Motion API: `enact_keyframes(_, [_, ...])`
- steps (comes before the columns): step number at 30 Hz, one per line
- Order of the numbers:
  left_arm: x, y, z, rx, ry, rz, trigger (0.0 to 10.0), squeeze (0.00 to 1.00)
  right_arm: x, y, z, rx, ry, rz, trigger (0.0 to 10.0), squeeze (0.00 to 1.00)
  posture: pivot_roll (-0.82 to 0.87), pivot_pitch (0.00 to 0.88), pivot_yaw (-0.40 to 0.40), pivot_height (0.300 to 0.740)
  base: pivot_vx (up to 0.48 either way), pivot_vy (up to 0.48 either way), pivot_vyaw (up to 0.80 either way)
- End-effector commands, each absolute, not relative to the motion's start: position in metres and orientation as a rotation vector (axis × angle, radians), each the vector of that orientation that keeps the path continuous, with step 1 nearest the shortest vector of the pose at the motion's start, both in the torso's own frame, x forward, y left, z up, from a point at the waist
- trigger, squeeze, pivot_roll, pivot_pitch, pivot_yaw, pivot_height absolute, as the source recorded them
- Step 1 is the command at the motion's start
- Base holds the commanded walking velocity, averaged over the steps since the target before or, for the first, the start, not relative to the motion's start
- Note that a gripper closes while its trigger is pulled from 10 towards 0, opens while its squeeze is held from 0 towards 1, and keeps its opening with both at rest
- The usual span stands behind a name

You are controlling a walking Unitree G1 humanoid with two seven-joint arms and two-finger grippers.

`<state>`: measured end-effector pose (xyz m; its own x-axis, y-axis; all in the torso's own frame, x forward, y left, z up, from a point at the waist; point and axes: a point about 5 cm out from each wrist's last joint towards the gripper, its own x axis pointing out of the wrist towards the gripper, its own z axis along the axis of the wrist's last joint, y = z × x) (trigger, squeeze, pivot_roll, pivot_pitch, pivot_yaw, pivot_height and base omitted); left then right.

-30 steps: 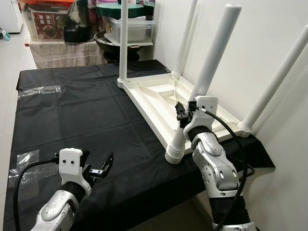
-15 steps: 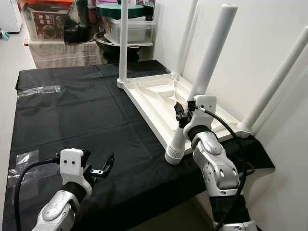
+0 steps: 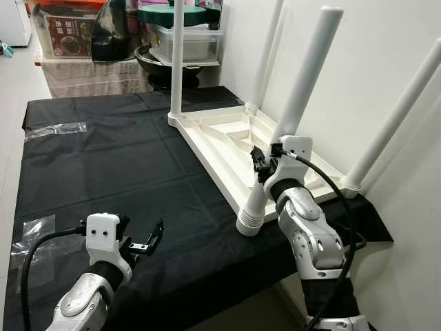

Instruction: Building children table

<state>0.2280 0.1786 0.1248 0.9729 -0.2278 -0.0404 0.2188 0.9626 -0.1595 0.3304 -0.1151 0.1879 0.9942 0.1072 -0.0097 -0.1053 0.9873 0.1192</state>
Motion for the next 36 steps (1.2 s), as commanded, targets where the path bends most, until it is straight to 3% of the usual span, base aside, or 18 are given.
enact_keyframes(1, [0.228,0.176,0.121,-0.158,0.069,-0.234,10.0,0.0,0.324,-0.117,0.141,0.129,0.259,0.092,10.0,0.0,0.06,0.0,-0.111,0.74,0.0,0.0,0.0])
enact_keyframes(36, [0.23,0.177,0.123,-0.147,0.063,-0.244,10.0,0.0,0.327,-0.113,0.159,0.164,0.205,0.106,10.0,0.0,0.08,0.0,-0.109,0.74,0.0,0.0,0.0])
